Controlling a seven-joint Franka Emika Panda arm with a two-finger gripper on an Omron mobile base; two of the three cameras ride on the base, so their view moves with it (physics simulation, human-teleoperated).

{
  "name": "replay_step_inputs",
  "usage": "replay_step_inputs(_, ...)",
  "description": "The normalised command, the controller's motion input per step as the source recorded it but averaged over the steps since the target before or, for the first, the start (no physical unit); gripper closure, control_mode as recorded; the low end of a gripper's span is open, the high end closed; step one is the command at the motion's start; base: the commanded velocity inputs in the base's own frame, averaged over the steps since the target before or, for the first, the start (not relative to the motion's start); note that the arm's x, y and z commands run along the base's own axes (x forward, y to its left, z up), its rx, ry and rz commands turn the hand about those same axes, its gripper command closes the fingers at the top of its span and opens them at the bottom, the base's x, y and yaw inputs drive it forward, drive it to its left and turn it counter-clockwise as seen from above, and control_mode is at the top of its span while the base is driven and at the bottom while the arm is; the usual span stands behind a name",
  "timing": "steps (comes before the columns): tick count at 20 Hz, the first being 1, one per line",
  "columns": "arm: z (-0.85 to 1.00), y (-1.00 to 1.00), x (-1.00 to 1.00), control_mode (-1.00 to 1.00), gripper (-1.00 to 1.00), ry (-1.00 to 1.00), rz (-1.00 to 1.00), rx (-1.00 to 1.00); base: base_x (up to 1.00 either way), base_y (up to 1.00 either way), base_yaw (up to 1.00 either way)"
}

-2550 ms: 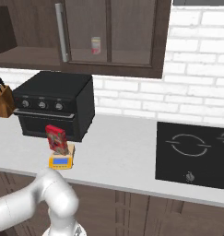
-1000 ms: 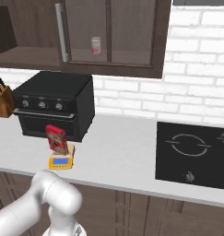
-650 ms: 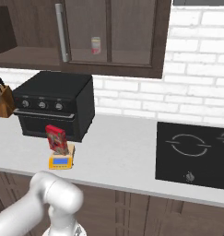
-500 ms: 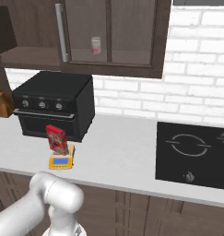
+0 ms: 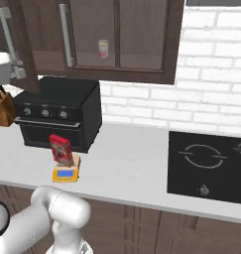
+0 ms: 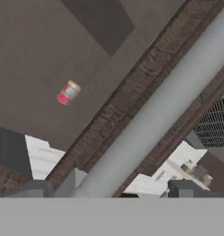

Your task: Pick the cereal and place it on the digital scale for weighing, and close the cabinet.

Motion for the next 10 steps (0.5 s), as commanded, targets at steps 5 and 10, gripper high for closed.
replay_step_inputs(5,-0.02,-0.42,0.40,-1.00,-1.00,-0.23,0.12,0.33,0.00,0.00,0.00)
replay_step_inputs(10,0.00,-0.39,0.45,-1.00,-1.00,-0.17,0.12,0.35,0.00,0.00,0.00)
